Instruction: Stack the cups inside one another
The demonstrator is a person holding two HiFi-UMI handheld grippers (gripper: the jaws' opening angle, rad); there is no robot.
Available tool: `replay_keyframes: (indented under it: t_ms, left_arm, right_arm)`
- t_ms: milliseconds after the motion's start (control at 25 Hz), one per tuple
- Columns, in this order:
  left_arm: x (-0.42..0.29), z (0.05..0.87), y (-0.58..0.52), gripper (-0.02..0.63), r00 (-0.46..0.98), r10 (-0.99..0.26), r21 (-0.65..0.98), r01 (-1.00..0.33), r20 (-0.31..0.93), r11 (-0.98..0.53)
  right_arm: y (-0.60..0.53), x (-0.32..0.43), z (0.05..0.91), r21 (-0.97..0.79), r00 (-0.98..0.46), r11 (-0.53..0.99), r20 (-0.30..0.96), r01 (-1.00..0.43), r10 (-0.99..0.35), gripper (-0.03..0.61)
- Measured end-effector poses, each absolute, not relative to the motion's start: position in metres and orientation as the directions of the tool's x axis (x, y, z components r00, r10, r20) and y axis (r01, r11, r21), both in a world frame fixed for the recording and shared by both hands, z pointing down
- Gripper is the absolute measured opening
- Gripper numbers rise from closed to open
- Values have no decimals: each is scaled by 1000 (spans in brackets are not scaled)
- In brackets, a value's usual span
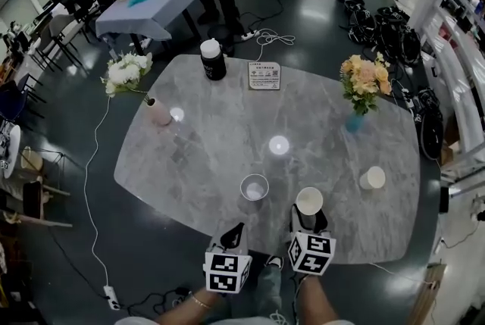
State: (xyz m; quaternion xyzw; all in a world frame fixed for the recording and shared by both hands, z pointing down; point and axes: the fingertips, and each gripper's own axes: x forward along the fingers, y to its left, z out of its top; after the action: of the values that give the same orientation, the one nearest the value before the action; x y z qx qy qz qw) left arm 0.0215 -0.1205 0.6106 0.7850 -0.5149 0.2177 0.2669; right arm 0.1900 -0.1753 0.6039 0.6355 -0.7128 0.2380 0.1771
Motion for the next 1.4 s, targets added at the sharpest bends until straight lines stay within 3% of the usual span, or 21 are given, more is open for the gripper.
replay_keyframes:
  t_ms: [1400]
  left_arm:
    - [-76,564,-126,-3,255,-805,198,-965,536,-174]
  right_arm:
    - [-209,63,533,-93,-318,312,470,-945,-823,239]
